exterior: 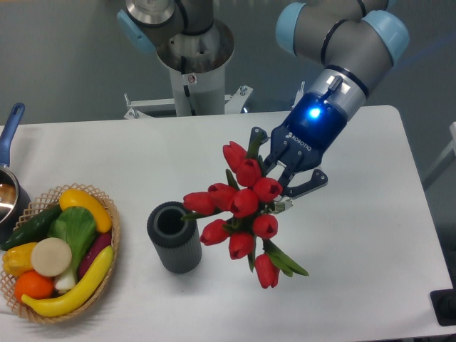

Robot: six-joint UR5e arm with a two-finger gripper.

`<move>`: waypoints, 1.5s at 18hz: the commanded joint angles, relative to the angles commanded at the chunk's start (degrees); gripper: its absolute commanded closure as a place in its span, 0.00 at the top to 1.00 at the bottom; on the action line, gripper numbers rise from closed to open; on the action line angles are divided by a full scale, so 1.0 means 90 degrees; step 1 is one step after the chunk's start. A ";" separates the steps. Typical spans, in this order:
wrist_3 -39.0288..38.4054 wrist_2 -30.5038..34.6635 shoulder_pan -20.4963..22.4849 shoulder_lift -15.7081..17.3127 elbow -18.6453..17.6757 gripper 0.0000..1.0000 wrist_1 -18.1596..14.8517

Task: Insert the flowers into the vase
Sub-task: 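Carry the red tulip bunch over the dark grey vase and lower stems in, then lower the tulip stems down into the vase while holding the bunch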

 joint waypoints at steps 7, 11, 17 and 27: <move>0.0097 -0.1160 -0.0137 -0.0010 -0.0419 0.33 0.0302; 0.0098 -0.1942 -0.0235 0.0039 -0.0722 0.33 0.0518; 0.0098 -0.2304 -0.0840 0.0049 -0.0898 0.33 0.0586; 0.0381 -0.2451 -0.0987 0.0088 -0.1367 0.34 0.0655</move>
